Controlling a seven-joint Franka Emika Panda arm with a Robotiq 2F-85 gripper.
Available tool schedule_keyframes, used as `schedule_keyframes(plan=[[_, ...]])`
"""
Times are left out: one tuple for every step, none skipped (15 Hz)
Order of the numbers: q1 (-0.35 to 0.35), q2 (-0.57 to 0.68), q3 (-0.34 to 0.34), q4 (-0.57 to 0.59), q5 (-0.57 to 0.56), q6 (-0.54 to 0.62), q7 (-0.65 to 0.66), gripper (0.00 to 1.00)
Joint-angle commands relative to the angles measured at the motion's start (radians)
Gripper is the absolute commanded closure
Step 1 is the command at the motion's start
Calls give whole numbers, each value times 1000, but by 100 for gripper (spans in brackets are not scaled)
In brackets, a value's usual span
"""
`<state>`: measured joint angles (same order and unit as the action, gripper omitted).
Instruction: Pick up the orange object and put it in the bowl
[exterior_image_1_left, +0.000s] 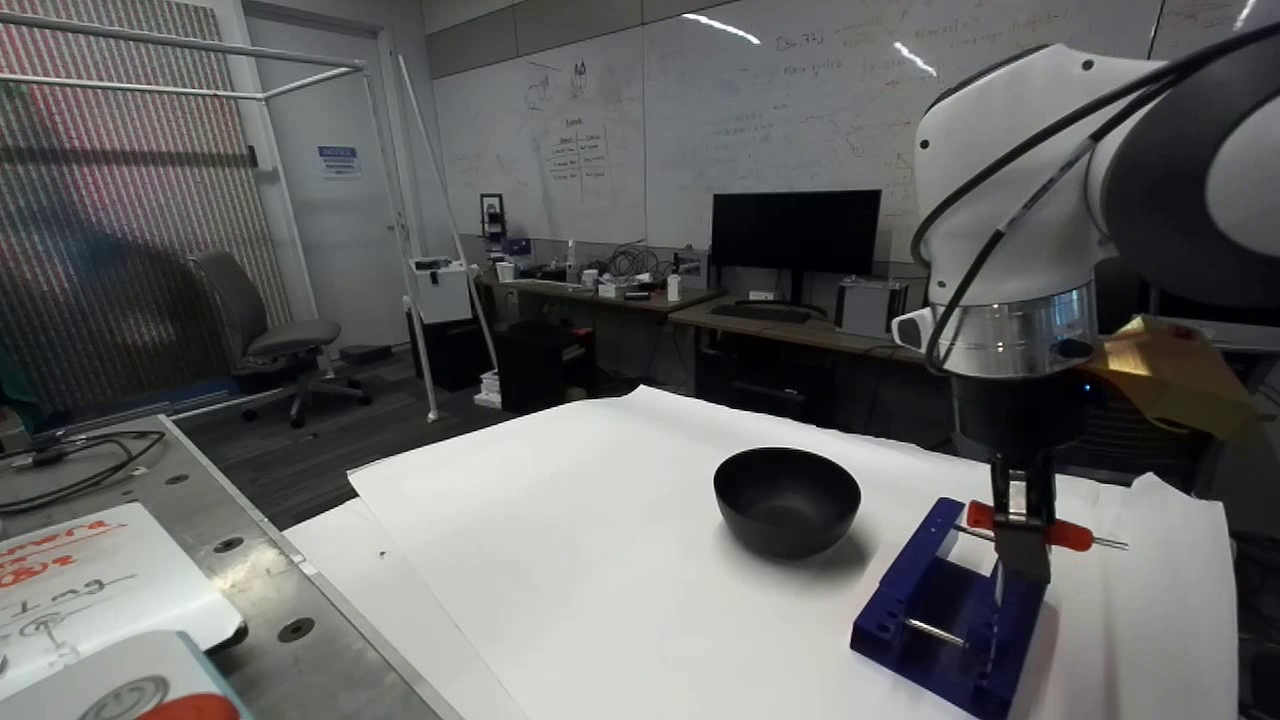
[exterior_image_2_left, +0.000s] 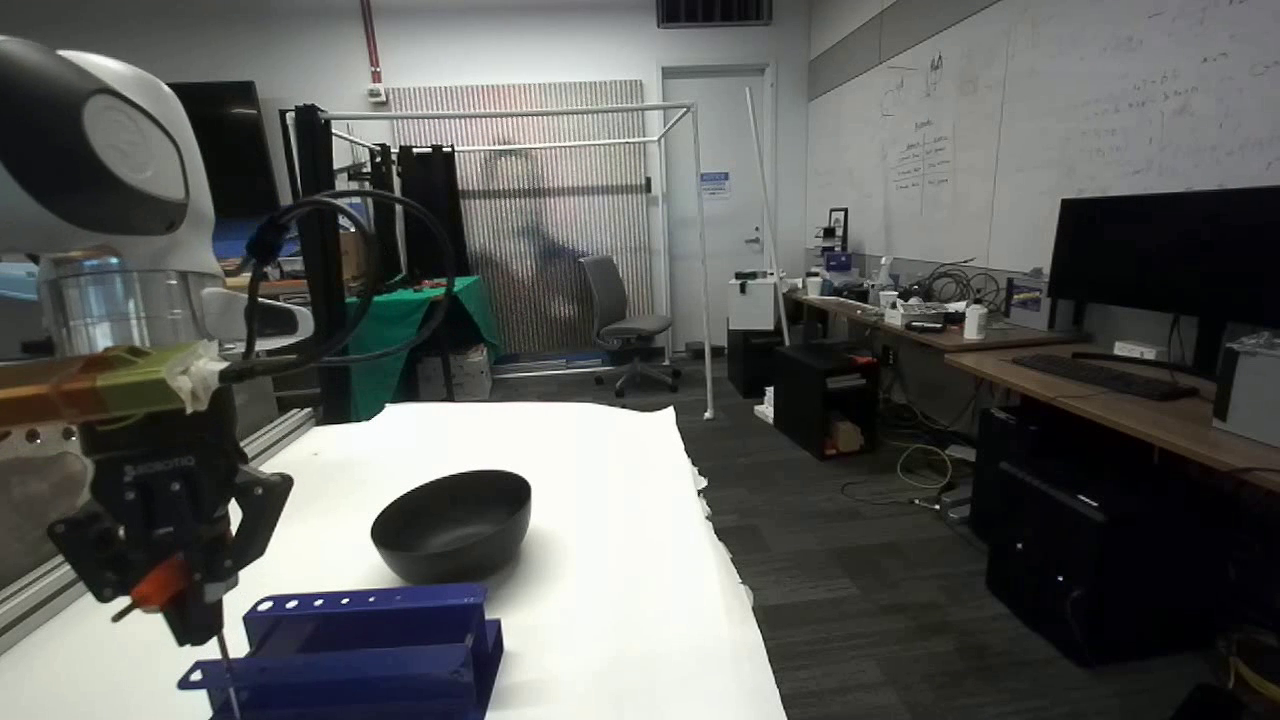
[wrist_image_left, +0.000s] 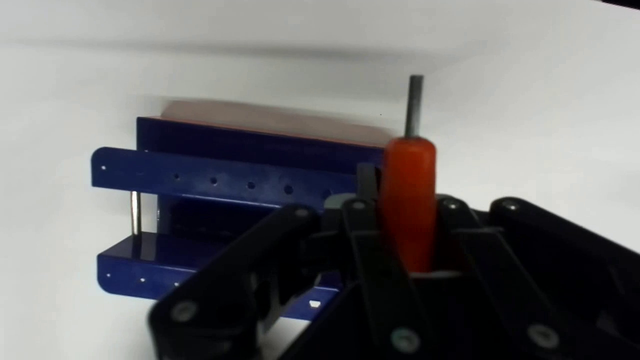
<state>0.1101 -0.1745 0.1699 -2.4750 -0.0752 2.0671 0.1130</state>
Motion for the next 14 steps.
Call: schedule_keyframes(plan=[[7,-45,13,54,-69,-111,58,92],[4,-52,17,76,-92,-147,78,91],[4,-59,16,99,-98,-180,80,92],[2,-67,17,120,-113,-205,95,92],[0,-75,16,144,-116,-223,105,92],[-1,-81,14,166,-118,-236,109,92],[-3,-89,12,182,-120,-233,116,92],[-6,-95,8,200,-123,-227,122,92],[-9,-97,3,215,-120,-213,127,92],[-14,-95,-3,230,-115,-198,133,92],[-20,-88,-9,244,-110,-176,140,92],[-27,-80,-15,254,-110,-146,150,92],[-34,-62,-23,259,-109,-103,159,92],[-42,-46,-29,263,-112,-58,166,92]])
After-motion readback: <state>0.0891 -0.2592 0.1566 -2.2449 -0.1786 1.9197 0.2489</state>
